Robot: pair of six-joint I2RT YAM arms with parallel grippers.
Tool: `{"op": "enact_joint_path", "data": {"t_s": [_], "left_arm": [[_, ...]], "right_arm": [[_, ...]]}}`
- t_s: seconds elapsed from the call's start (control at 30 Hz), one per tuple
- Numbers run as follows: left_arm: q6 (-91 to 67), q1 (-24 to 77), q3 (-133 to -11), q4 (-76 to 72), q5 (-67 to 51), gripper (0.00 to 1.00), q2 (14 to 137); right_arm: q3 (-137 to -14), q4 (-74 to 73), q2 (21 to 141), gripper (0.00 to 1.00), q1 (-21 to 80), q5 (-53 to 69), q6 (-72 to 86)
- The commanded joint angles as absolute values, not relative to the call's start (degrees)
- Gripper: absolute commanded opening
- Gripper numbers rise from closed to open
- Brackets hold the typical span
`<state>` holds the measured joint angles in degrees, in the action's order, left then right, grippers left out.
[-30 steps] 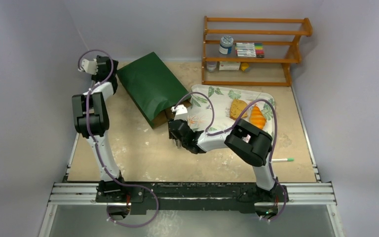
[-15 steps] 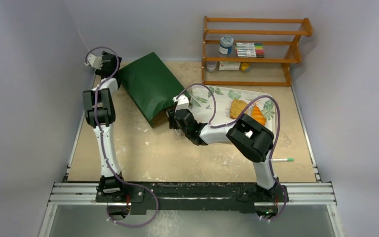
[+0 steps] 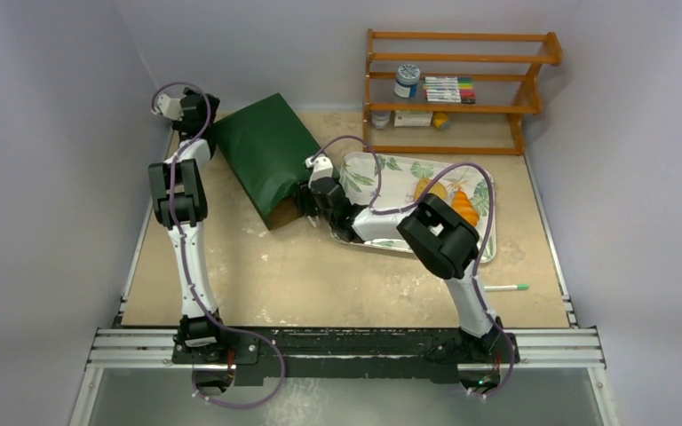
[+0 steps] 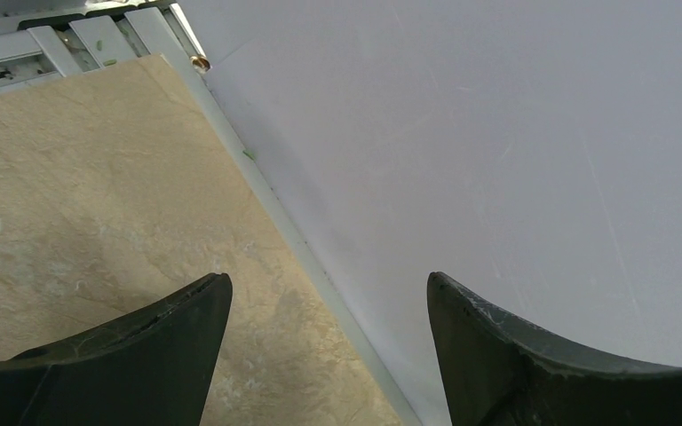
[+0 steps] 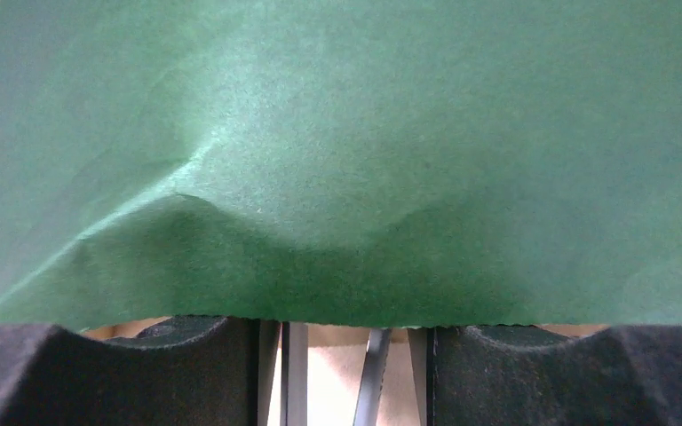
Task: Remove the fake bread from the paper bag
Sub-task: Take out the fake bread from the paper bag.
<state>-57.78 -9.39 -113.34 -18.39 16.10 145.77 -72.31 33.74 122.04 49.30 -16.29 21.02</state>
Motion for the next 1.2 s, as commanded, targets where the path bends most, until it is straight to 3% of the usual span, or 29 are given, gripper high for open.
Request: {"op": "enact_joint_path", "data": {"t_s": [0.0, 0.9, 1.17], "left_arm": [[-58.8, -9.9, -114.2, -21.0, 13.9, 0.81, 146.2], [-58.6, -9.9, -113.2, -22.5, 12.5, 0.82, 146.8], [-58.1, -9.9, -112.0, -23.0, 12.9, 0.82, 146.1]], "right_arm": [[-78.0, 35.0, 123.1, 0.52, 48.0, -14.2, 19.5], [-94.0, 28.9, 135.5, 0.60, 45.6, -10.6, 17.6], [-98.0, 26.9, 138.6, 0.57, 45.4, -10.7, 17.1]]}}
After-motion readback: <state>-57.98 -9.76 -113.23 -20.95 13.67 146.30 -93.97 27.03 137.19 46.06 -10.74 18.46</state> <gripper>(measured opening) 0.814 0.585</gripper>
